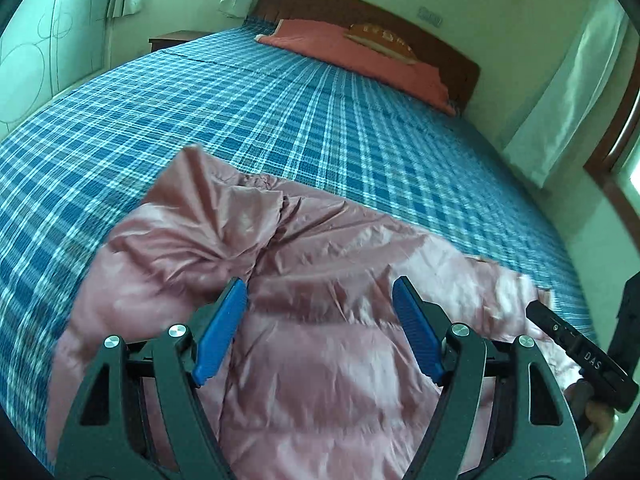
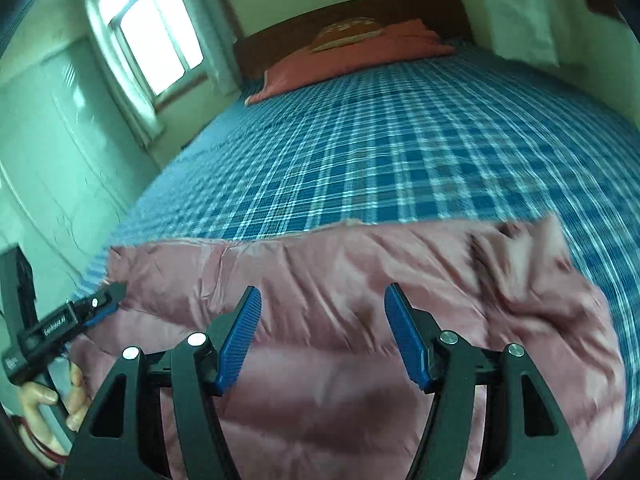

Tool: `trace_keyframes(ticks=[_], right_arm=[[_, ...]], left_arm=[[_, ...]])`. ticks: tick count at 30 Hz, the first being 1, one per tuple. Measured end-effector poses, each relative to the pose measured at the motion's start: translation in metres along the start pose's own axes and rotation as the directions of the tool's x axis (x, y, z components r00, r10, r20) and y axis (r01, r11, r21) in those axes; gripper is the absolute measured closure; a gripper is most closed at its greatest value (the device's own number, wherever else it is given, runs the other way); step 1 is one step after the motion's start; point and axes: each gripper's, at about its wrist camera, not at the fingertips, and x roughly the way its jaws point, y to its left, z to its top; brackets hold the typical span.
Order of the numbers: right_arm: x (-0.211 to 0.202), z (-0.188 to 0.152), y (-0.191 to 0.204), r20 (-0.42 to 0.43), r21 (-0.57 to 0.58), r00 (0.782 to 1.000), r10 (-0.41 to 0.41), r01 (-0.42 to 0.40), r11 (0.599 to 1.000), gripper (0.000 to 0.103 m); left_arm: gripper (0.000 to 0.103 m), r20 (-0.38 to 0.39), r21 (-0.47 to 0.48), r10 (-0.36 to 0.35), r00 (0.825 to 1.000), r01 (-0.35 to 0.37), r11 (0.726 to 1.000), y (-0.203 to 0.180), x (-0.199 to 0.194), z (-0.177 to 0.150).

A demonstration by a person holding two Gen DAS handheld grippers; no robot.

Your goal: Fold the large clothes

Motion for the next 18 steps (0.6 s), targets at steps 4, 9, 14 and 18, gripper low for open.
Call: trace_keyframes(ticks=[4,9,14,18], right_arm=[[0.034,-0.001,0.005,-0.054,-0.05,0.995,-0.083,0.08,0.996,0.039],[0.055,-0.002,-0.01,-0.082,0.001,0.993,-0.079,0.08,0.997,0.038],[0.03,0.012,-0.026,-0.052,0.037,0.997,-0.059,0.061,0.997,0.038],[0.02,0.022,-0.068,-0.045,0.125,0.986,-0.162,0.166,0.978,0.038]], left_arm=[[0.028,-0.02,0.027,0.053,0.998,-0.053,0.998,-0.003,0.029,0.003],[0.021,-0.041,0.062,0.079,0.996,-0.077,0.995,-0.007,0.056,0.004],[0.021,-0.029,0.023,0.055,0.998,-0.054,0.998,-0.002,0.035,0.014],[0.021,-0.004,-0.021,0.06,0.998,-0.06,0.998,0.019,0.026,0.025]])
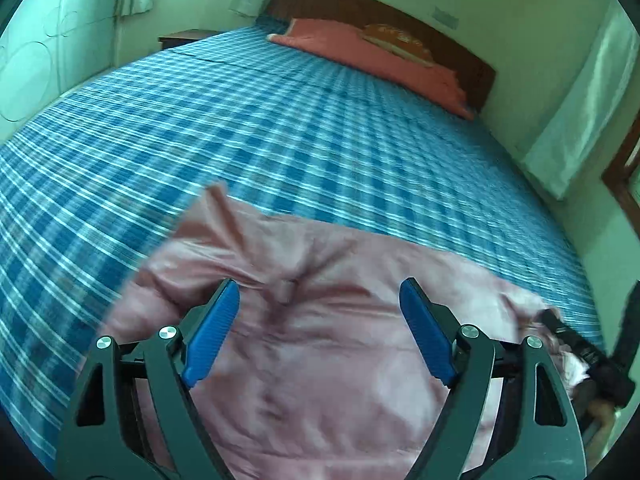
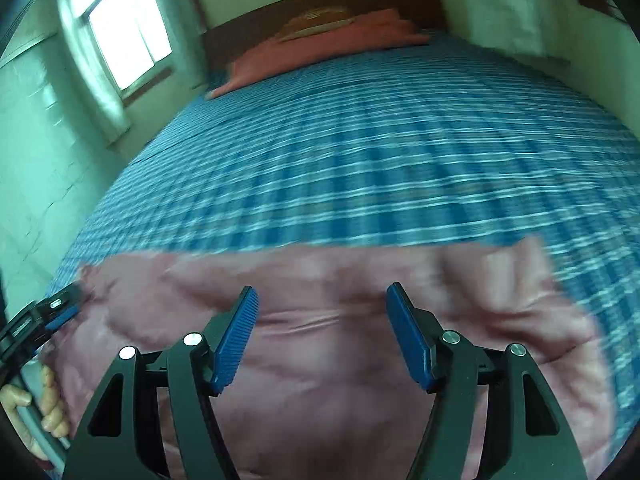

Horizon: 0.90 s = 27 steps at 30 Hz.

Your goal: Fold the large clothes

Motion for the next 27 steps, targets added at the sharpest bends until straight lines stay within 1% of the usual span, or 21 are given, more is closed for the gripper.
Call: trace_keyframes(ticks=[1,2,3,4,5,6,8,9,11,12,14,15,16,18,21,22,24,27], right_arm=[[0.007,-0.002,-0.011,-0.032,0.037,0.999,-0.01,0.011,0.999,0.038],[0.017,-0.004,-0.021,-0.07,0.078,0.998,0.01,-0.004,0.997,0.038],[0.022,-0.005,-0.028,-0.078,0.107,0.996,0.043,-0.035,0.994,0.036],[0.024,-0.006,-0.033,-0.062,0.119,0.996,0.063,-0.055,0.991,0.036],[0.024,-0.005,-0.033,-0.063,0.113,0.996,0.057,-0.05,0.992,0.036],[0.022,-0.004,-0.03,-0.063,0.095,0.997,0.043,-0.037,0.995,0.035],[0.014,-0.004,-0.03,-0.061,0.086,0.997,0.042,-0.037,0.996,0.035],[0.008,-0.005,-0.031,-0.059,0.092,0.997,0.049,-0.043,0.995,0.035],[-0.017,-0.007,-0.038,-0.025,0.126,0.997,0.073,-0.069,0.99,0.035],[-0.031,-0.009,-0.046,-0.008,0.141,0.997,0.083,-0.081,0.987,0.035],[-0.066,-0.019,-0.064,0.027,0.168,0.996,0.085,-0.088,0.982,0.035],[-0.076,-0.022,-0.067,0.034,0.175,0.996,0.086,-0.091,0.98,0.035],[-0.097,-0.034,-0.079,0.038,0.186,0.996,0.077,-0.083,0.979,0.035],[-0.121,-0.051,-0.093,0.047,0.204,0.997,0.069,-0.077,0.976,0.035],[-0.168,-0.093,-0.123,0.067,0.263,0.996,0.059,-0.075,0.962,0.035],[-0.176,-0.103,-0.129,0.072,0.286,0.995,0.064,-0.082,0.955,0.035],[-0.195,-0.136,-0.145,0.083,0.365,0.992,0.097,-0.121,0.923,0.035],[-0.21,-0.18,-0.152,0.089,0.45,0.983,0.16,-0.183,0.874,0.034]], left_arm=[[0.021,-0.037,-0.003,0.038,0.999,-0.038,0.999,0.008,0.012,0.0],[0.021,-0.065,-0.016,0.047,0.997,-0.048,0.999,0.012,0.021,0.0],[0.021,-0.097,-0.046,0.033,0.995,-0.038,0.998,0.02,0.032,-0.002],[0.021,-0.087,-0.049,0.031,0.996,-0.036,0.998,0.021,0.035,-0.002],[0.02,-0.075,-0.038,0.041,0.996,-0.044,0.998,0.019,0.037,-0.003],[0.018,-0.075,-0.007,0.069,0.995,-0.069,0.998,0.013,0.04,-0.004],[0.018,-0.078,0.018,0.088,0.993,-0.087,0.996,0.008,0.038,-0.002],[0.018,-0.084,0.007,0.078,0.993,-0.078,0.997,0.01,0.033,-0.001],[0.018,-0.09,-0.036,0.039,0.995,-0.043,0.998,0.016,0.016,-0.001],[0.018,-0.084,-0.066,0.012,0.996,-0.017,0.998,0.022,0.001,-0.002],[0.018,-0.053,-0.117,-0.024,0.998,0.018,0.993,0.035,-0.03,-0.009],[0.018,-0.042,-0.133,-0.034,0.999,0.028,0.991,0.04,-0.04,-0.012],[0.018,-0.03,-0.157,-0.043,0.999,0.038,0.987,0.05,-0.057,-0.019],[0.018,-0.011,-0.193,-0.041,0.999,0.038,0.981,0.065,-0.082,-0.035],[0.018,0.01,-0.262,-0.041,0.999,0.042,0.964,0.091,-0.119,-0.07],[0.018,0.017,-0.298,-0.051,0.999,0.054,0.953,0.101,-0.132,-0.085],[0.018,0.039,-0.367,-0.093,0.995,0.101,0.925,0.118,-0.155,-0.117],[0.017,0.046,-0.444,-0.159,0.986,0.163,0.881,0.131,-0.173,-0.154]])
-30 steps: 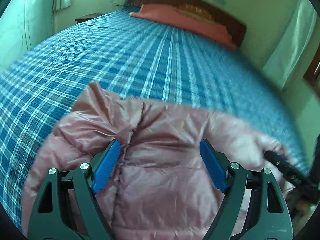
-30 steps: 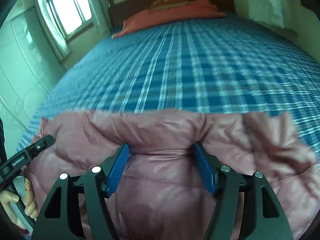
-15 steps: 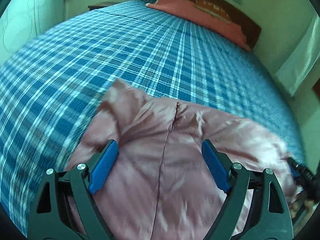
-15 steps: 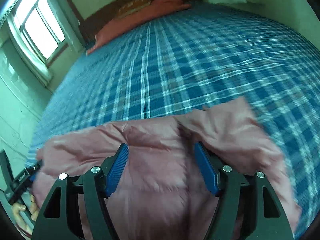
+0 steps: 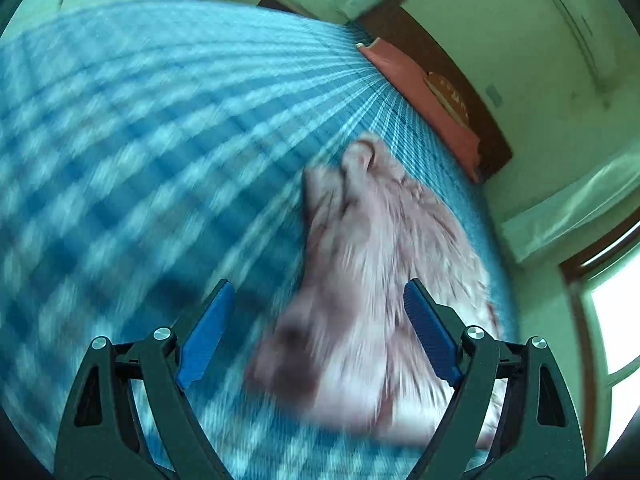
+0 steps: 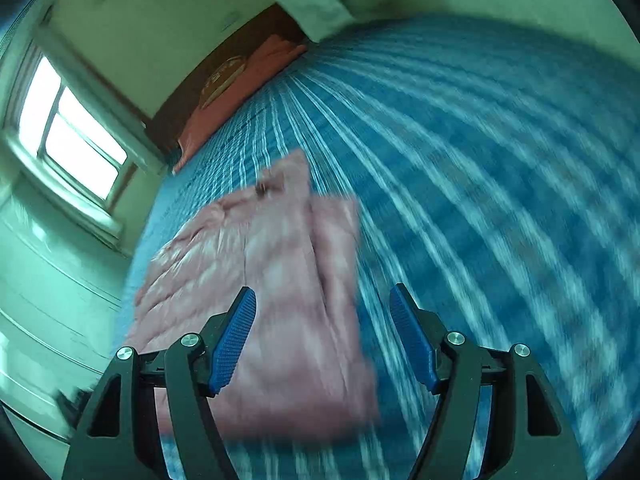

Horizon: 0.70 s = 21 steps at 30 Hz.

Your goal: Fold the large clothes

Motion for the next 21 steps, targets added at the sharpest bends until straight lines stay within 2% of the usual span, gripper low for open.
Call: trace_keyframes(ticks=[5,6,7,9,13,16,17,18,19,20,21], right_arm=[[0.011,-0.044,-0.011,-0.053,0.112,0.992,0.113,-0.106,0.988,0.034],[0.019,-0.049,-0.011,-0.065,0.136,0.99,0.127,-0.117,0.984,0.034],[0.025,-0.052,-0.01,-0.063,0.154,0.987,0.148,-0.137,0.979,0.034],[0.033,-0.052,-0.006,-0.03,0.168,0.988,0.152,-0.145,0.975,0.034],[0.046,-0.042,0.007,0.029,0.169,0.988,0.152,-0.155,0.973,0.03],[0.061,-0.031,0.012,0.036,0.175,0.99,0.134,-0.138,0.975,0.03],[0.063,-0.03,0.013,0.041,0.174,0.991,0.127,-0.133,0.976,0.03],[0.064,-0.029,0.014,0.05,0.172,0.992,0.115,-0.122,0.978,0.031],[0.065,-0.028,0.015,0.057,0.17,0.993,0.103,-0.112,0.979,0.041],[0.065,-0.027,0.015,0.055,0.17,0.993,0.104,-0.112,0.979,0.049],[0.067,-0.026,0.013,0.049,0.175,0.992,0.119,-0.125,0.977,0.061]], left_arm=[[0.016,-0.049,-0.099,-0.101,0.994,0.095,0.99,0.018,-0.008,-0.051],[0.016,-0.059,-0.11,-0.106,0.993,0.099,0.989,0.018,-0.004,-0.056],[0.015,-0.038,-0.111,-0.093,0.995,0.088,0.99,0.016,-0.003,-0.06],[0.014,-0.009,-0.098,-0.097,0.995,0.095,0.991,0.009,0.0,-0.058],[0.014,0.005,-0.163,-0.128,0.992,0.127,0.978,0.005,0.014,-0.054],[0.014,0.038,-0.166,-0.1,0.994,0.105,0.981,0.0,0.022,-0.053],[0.016,0.046,-0.157,-0.082,0.996,0.089,0.984,-0.003,0.024,-0.053],[0.033,0.052,-0.153,-0.071,0.996,0.079,0.985,-0.005,0.026,-0.052],[0.041,0.042,-0.153,-0.054,0.998,0.06,0.986,-0.007,0.03,-0.052],[0.059,0.023,-0.16,-0.034,0.999,0.037,0.986,-0.005,0.033,-0.05],[0.068,0.015,-0.172,-0.027,1.0,0.029,0.985,-0.002,0.036,-0.051]])
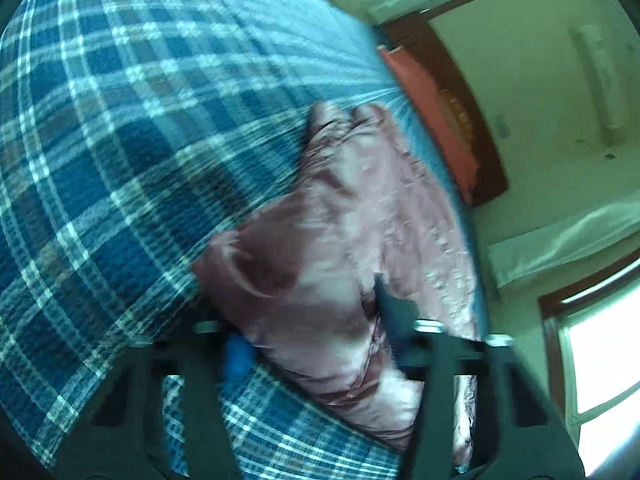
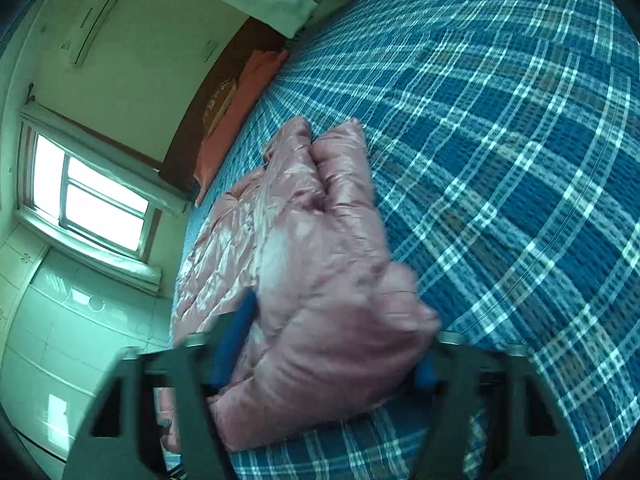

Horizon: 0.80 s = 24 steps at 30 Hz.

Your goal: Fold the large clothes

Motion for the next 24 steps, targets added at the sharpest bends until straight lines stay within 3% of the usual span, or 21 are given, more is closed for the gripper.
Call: trace_keyframes(ticks=[1,3,6,12,24], right_arm=[[0.005,0.003,0.0,-0.012,0.011,1.0,0.021,-0.021,1.0,0.071],[0.004,0.002,-0.002,-0.019,0.001,0.999,0.035,-0.035,0.999,0.078],[-0.004,-0.001,0.003,-0.011,-0.045,0.999,0.035,-0.036,0.998,0.084],[-0.027,-0.01,0.003,-0.017,-0.069,0.999,0.043,-0.044,0.997,0.085],[-0.064,-0.035,-0.015,-0.052,-0.064,0.998,0.037,-0.041,0.997,0.085]], left_arm=[[0.071,0.002,-0.005,-0.011,1.0,0.011,1.0,0.001,0.0,-0.001],[0.083,0.001,0.017,-0.022,1.0,0.022,1.0,-0.001,-0.002,-0.001],[0.089,0.016,0.066,-0.018,1.0,0.017,0.998,-0.008,-0.012,-0.004],[0.091,0.011,0.067,-0.016,1.0,0.016,0.998,-0.007,-0.032,-0.006],[0.091,-0.026,0.077,0.014,1.0,-0.012,0.997,0.025,-0.086,-0.041]])
